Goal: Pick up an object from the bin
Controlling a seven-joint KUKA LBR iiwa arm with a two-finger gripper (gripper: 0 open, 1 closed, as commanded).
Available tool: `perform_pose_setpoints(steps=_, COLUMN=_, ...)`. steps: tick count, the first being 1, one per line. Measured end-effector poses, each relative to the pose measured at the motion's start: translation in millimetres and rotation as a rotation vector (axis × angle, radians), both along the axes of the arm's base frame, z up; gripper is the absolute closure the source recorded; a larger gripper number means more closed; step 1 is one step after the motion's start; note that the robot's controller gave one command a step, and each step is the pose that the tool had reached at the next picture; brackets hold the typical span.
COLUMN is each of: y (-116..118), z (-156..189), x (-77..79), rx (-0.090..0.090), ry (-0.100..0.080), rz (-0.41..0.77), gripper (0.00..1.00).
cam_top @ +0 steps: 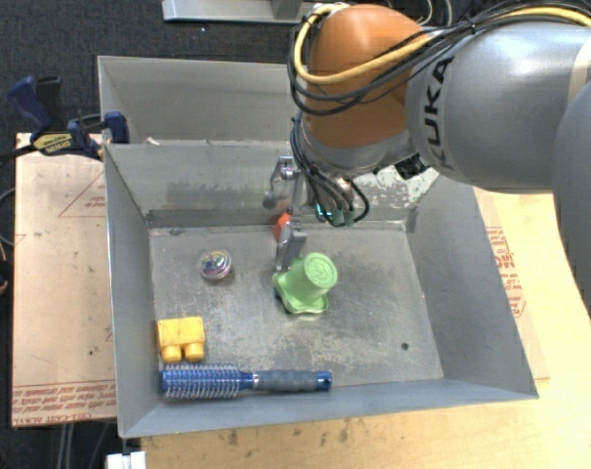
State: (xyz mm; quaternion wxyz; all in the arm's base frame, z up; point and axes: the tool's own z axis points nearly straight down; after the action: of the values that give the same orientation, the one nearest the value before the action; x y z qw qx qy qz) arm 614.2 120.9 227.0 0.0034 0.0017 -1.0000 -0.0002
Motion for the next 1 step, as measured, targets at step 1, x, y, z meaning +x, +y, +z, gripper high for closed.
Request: perform_pose_setpoints(steps=1, y=-90.8, z=-114.8, x=-57.0, rx=0.0, ry=-0.001, rz=0.285, gripper=0.0)
